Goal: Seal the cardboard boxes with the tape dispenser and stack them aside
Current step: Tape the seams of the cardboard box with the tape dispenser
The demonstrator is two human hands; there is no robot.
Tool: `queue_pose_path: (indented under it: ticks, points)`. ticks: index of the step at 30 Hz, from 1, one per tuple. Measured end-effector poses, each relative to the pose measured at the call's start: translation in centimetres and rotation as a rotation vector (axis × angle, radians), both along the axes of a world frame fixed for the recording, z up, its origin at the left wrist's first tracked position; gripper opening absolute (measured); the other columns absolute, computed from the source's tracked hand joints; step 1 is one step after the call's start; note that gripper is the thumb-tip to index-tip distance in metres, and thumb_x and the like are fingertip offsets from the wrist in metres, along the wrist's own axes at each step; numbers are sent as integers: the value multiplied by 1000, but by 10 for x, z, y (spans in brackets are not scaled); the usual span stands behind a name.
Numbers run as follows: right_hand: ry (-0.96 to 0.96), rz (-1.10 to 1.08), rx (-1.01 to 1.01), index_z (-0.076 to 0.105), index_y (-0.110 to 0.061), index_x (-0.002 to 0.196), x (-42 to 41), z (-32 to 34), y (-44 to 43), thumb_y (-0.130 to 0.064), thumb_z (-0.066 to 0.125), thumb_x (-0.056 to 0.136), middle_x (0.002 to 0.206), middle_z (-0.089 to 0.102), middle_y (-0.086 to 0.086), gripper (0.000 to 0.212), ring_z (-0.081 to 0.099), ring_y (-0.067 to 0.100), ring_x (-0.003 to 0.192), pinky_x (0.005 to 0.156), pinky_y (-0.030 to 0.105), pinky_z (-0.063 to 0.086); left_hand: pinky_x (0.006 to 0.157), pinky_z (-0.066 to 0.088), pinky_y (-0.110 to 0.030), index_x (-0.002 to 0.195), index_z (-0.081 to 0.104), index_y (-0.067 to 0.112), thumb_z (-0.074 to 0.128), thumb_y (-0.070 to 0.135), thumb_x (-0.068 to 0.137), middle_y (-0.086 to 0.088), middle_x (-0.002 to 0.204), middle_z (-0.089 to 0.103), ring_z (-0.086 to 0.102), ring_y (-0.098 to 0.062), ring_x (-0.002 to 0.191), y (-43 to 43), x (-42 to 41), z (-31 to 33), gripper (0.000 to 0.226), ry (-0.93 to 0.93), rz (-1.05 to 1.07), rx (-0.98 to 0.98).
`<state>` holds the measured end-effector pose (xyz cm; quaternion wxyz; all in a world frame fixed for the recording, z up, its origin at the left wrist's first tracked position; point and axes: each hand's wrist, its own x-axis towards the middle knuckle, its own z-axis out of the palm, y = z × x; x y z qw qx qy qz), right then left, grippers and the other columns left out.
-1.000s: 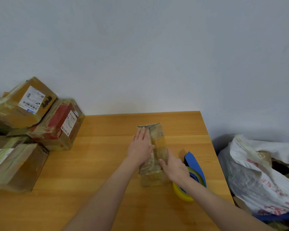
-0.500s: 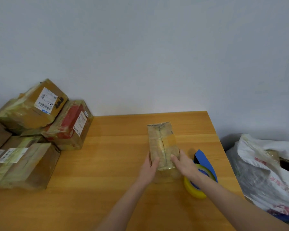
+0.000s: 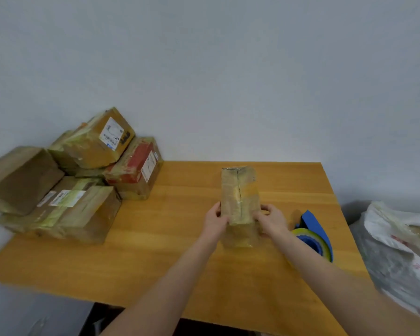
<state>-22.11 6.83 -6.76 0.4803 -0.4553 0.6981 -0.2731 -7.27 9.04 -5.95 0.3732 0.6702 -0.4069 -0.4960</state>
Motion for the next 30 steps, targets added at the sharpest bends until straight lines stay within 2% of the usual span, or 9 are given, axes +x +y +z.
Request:
queue_pose_path:
  ticks: [7,11,14,17,20,22,25,28,30]
  points:
    - [-180,151,-49,43,-15,141,95,18,24,-20,65,89,116,61,7,57,61,24,100,87,47,56,86,53,-31,142,45,22,51,8,94,10,128,56,54,-13,111,33,99,27,51,-215,171,-101]
    - [-224,233,-10,54,-10,133,154,24,28,-11,65,88,119,63,7,46,63,24,102,89,46,55,70,51,-23,140,48,26,53,14,92,4,126,61,58,-10,100,48,159,30,50,-330,212,-90]
    - [-231,282,18,55,-10,130,202,24,27,-11,64,88,117,64,6,43,63,24,100,87,46,56,88,54,-37,140,48,24,56,20,92,1,127,60,56,-16,107,53,209,30,48,-379,235,-62]
    - [-184,336,37,57,-11,128,254,17,25,-14,64,89,112,64,5,39,63,22,97,83,41,58,93,52,-39,139,48,22,58,28,92,-1,130,57,54,-16,109,50,267,22,49,-457,199,-32]
    - [-103,350,25,58,-10,128,305,10,21,-17,63,90,97,64,1,39,62,17,84,70,32,56,93,51,-37,138,48,21,60,30,91,-1,131,57,55,-16,114,43,321,11,50,-506,135,-21]
    - [-5,344,-7,56,-12,132,335,6,21,-21,62,91,102,65,2,43,63,18,86,71,34,54,90,51,-34,137,49,21,59,32,91,1,130,58,56,-15,113,40,349,7,48,-536,116,-21]
    - [158,327,-69,42,-20,144,370,-2,25,-32,50,98,107,66,6,48,61,19,77,60,31,50,84,53,-34,135,51,22,55,35,94,3,127,61,59,-14,106,33,377,-3,44,-603,30,21]
    - [158,322,-58,24,-27,152,390,-18,26,-31,46,100,131,58,9,56,60,28,109,90,42,52,68,49,-26,130,55,17,50,36,96,0,119,63,56,-7,83,29,393,-8,39,-678,-36,77]
    - [108,312,-28,21,-25,153,397,-21,22,-24,46,100,134,56,10,59,57,31,116,98,44,49,68,45,-23,132,52,14,50,36,96,-4,126,60,55,-7,89,28,397,-8,43,-683,-26,80]
